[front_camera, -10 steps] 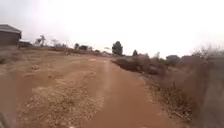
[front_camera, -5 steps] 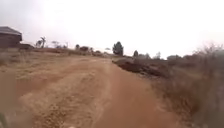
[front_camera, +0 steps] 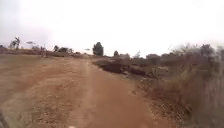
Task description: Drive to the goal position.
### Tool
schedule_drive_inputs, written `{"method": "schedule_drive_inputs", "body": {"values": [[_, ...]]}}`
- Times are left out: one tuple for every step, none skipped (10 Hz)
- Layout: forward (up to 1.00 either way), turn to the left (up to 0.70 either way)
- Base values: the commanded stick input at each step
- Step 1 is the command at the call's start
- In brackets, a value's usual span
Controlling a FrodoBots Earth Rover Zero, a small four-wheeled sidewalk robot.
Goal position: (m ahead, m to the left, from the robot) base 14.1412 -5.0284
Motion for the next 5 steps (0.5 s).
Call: {"method": "schedule_drive_inputs", "body": {"values": [[0.5,0.0],[0.5,0.0],[0.5,0.0],[0.5,0.0],[0.5,0.0]]}}
